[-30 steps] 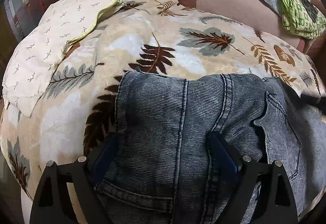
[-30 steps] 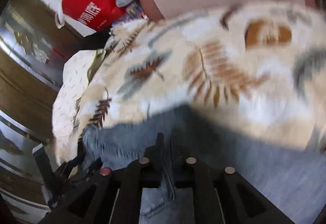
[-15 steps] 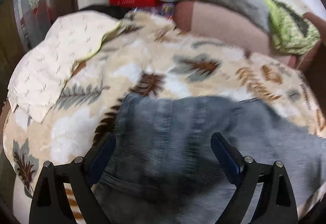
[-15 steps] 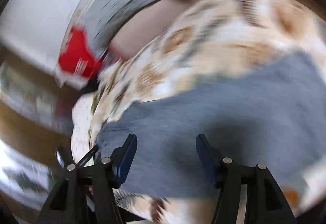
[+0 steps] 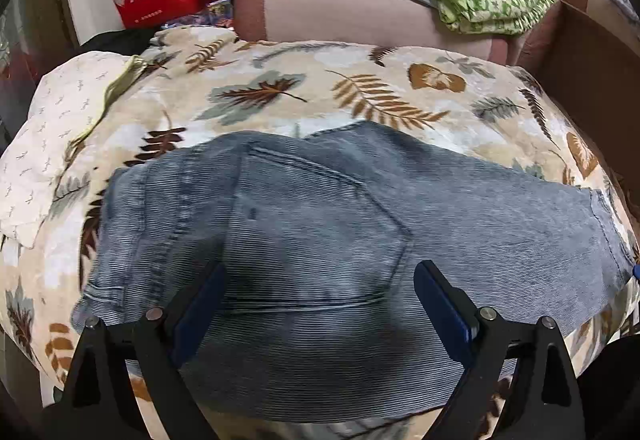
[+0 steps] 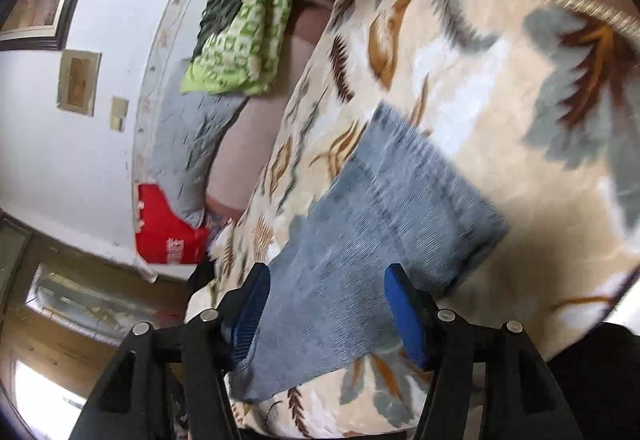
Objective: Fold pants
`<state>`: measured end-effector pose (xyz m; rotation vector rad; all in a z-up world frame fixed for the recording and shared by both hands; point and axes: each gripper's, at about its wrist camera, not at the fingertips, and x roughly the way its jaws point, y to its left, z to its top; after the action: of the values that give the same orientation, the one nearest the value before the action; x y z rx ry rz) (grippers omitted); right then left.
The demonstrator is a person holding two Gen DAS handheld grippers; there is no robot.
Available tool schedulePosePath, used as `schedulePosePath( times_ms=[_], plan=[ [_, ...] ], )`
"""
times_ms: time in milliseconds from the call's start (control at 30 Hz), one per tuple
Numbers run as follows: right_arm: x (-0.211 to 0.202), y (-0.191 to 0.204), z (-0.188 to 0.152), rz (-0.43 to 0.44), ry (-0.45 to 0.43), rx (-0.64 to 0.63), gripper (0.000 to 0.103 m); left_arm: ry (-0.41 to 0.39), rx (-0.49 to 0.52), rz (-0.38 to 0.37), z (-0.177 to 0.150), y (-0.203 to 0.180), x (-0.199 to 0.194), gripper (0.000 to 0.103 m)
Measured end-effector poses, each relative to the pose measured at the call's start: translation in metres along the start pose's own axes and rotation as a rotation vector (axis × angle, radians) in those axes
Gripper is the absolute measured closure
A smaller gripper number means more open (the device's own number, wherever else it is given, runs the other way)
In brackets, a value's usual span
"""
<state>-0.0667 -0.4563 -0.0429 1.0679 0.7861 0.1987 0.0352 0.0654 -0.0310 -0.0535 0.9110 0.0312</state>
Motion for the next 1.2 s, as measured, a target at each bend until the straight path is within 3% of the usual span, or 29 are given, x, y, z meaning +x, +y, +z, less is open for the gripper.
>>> schedulePosePath(
  times_ms=[167,367,600,667,700,767,900,933,1000,1200],
  plan=[
    [-0.009,-0.019,-0.004,-0.098,0.053,0.08,0.04,0.014,0.017,-0.029,0.004,-0.027,0.005,0.009],
    [0.005,-0.039,0.009,-0.232,0.054,0.124,0.04,0.016,0.058,-0.068,0.008,-0.059,0.007,0.009],
    [0.011,-0.043,0.024,-0.257,0.016,0.144,0.039,0.04,0.081,-0.089,0.014,-0.092,0.016,0.009],
    [0.012,-0.04,0.025,-0.273,0.01,0.123,0.048,0.056,0.106,-0.096,0.016,-0.108,0.021,0.009],
    [0.011,-0.036,0.024,-0.3,0.005,0.096,0.07,0.058,0.119,-0.101,0.016,-0.117,0.023,0.009],
    [0.014,-0.038,0.026,-0.313,0.011,0.099,0.072,0.068,0.157,-0.099,0.016,-0.137,0.028,0.009],
    [0.012,-0.034,0.025,-0.327,0.023,0.081,0.065,0.08,0.215,-0.134,0.017,-0.174,0.035,0.009],
    [0.01,-0.035,0.025,-0.321,0.021,0.088,0.052,0.079,0.221,-0.135,0.017,-0.179,0.036,0.009],
    [0.004,-0.038,0.024,-0.278,0.01,0.115,0.04,0.088,0.237,-0.134,0.018,-0.19,0.042,0.009],
    [0.004,-0.045,0.029,-0.314,-0.001,0.125,0.039,0.099,0.25,-0.109,0.019,-0.203,0.057,0.009]
  ],
)
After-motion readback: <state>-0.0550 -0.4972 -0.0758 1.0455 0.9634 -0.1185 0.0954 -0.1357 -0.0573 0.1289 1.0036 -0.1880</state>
